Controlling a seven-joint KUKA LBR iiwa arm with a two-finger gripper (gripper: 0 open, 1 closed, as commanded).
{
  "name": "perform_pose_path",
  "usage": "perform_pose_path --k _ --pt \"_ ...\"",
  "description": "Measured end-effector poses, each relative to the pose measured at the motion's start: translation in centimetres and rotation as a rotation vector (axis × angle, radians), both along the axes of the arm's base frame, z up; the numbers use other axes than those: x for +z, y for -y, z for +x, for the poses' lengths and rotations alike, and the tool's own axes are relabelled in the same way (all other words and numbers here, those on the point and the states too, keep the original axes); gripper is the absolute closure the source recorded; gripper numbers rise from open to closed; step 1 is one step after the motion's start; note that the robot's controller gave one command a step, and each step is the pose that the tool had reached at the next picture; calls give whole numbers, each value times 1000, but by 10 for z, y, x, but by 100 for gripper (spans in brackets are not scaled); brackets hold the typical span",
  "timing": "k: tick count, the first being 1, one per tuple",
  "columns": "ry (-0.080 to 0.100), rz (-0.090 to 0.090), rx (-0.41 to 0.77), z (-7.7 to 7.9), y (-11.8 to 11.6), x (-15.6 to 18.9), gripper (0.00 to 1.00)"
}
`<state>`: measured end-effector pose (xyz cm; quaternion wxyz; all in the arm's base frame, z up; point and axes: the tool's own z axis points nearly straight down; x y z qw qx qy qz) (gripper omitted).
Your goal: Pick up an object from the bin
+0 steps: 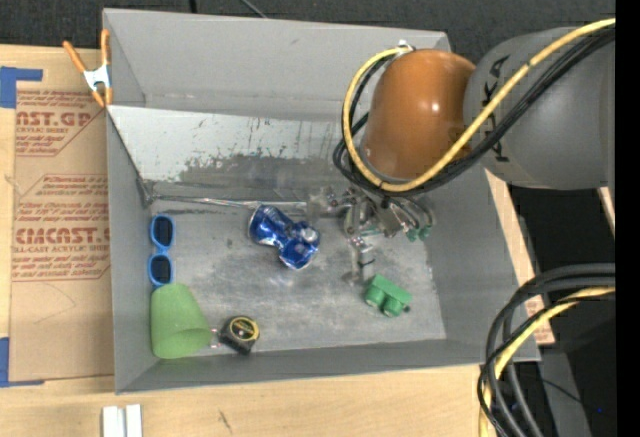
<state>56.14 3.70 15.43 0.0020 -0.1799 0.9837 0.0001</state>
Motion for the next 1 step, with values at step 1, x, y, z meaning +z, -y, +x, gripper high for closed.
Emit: perform_pose_path --k 1 --pt "-1 0 166 -8 -5 8 0"
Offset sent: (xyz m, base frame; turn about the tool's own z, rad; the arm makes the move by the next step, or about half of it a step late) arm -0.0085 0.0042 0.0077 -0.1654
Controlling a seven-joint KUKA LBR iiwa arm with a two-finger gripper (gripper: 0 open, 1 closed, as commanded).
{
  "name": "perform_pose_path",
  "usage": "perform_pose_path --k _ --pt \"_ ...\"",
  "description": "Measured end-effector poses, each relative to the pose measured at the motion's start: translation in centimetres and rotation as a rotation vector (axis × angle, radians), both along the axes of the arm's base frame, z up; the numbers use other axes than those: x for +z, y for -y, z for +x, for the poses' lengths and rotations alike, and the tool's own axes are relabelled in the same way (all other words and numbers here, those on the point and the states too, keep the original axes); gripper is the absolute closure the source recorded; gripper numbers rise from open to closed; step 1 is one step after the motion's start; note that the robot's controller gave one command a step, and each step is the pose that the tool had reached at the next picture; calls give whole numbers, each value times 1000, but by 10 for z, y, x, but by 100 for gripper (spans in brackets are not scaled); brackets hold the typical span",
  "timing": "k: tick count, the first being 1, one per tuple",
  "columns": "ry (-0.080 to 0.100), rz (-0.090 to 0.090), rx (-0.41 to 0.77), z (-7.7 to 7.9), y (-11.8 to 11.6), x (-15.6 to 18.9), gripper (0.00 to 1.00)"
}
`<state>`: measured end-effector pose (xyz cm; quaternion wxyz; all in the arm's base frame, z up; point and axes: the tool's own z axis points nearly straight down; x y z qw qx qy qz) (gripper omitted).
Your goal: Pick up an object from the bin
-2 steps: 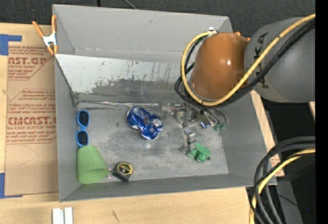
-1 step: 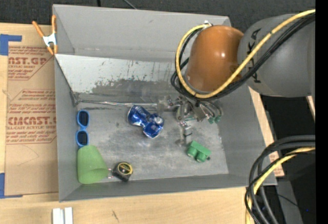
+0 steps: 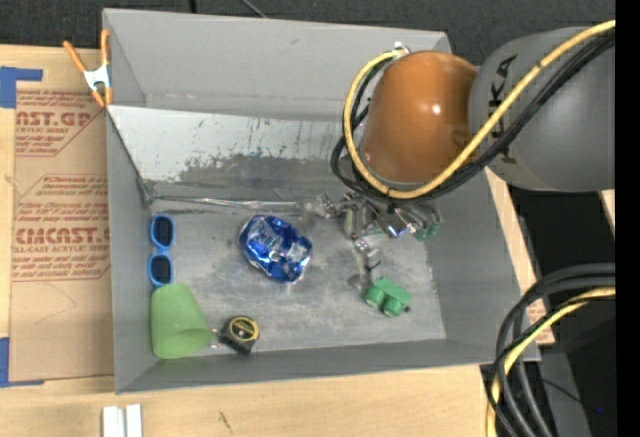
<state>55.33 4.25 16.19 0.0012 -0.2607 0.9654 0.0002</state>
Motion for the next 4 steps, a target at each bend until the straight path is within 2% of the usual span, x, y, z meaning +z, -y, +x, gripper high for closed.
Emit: perform_pose_path --k 1,2,3,4 --pt "-2 0 155 -28 0 -5 0" --pt "0 0 317 -33 -3 3 0" --pt "-2 1 127 -17 -2 -21 0" --pt "4 2 -55 18 -3 -82 0"
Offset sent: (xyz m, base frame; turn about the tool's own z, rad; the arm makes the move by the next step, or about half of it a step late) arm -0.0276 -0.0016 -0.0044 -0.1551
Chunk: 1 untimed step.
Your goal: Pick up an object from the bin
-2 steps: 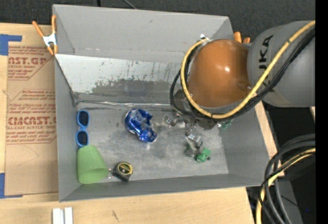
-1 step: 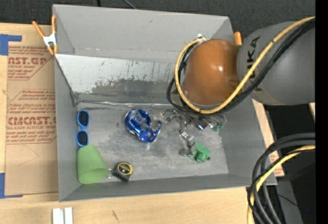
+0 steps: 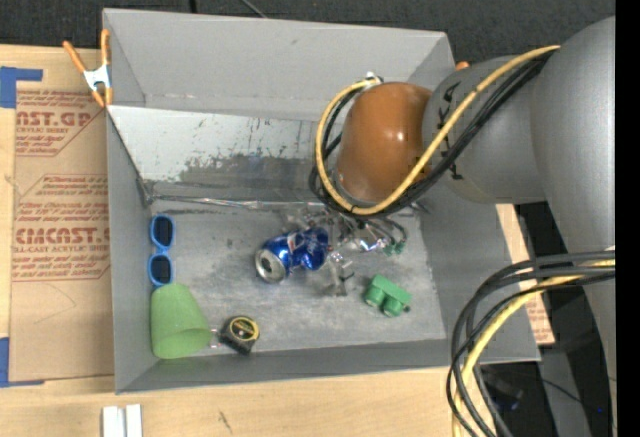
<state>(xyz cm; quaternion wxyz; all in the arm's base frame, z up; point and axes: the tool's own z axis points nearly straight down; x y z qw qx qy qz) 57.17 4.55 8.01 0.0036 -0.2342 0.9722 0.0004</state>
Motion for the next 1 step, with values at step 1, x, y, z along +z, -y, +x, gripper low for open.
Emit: perform_pose_path --k 1 --pt "-5 0 1 -1 0 -1 100"
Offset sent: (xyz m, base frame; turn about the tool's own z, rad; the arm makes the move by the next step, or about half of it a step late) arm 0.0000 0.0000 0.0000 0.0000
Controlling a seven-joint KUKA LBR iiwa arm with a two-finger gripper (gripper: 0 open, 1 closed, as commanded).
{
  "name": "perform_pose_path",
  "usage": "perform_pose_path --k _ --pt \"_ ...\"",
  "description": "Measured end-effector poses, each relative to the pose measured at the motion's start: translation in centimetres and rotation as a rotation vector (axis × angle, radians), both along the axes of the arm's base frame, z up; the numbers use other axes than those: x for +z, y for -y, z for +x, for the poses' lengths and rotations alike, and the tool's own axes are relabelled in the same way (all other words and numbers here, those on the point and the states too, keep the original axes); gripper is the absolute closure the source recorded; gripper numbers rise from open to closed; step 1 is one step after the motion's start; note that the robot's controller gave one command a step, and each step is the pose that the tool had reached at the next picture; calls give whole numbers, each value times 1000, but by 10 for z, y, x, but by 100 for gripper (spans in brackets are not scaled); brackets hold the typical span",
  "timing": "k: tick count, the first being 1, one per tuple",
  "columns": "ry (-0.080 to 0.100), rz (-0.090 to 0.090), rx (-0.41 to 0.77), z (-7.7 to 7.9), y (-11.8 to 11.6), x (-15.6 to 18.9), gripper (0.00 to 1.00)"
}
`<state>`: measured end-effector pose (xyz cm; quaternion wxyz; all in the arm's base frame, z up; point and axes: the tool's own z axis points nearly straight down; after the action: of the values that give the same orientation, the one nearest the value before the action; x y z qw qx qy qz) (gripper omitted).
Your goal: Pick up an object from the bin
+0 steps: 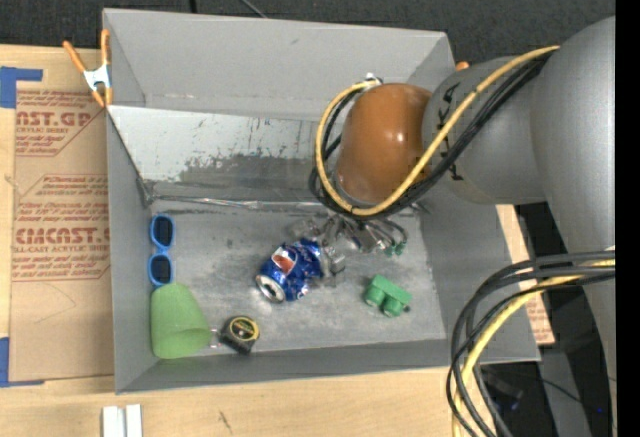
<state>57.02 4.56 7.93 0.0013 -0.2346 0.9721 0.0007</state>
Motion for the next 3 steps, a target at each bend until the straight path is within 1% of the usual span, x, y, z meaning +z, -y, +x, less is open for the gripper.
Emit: perform_pose_path --k 3 --pt "0 0 0 0 0 0 100"
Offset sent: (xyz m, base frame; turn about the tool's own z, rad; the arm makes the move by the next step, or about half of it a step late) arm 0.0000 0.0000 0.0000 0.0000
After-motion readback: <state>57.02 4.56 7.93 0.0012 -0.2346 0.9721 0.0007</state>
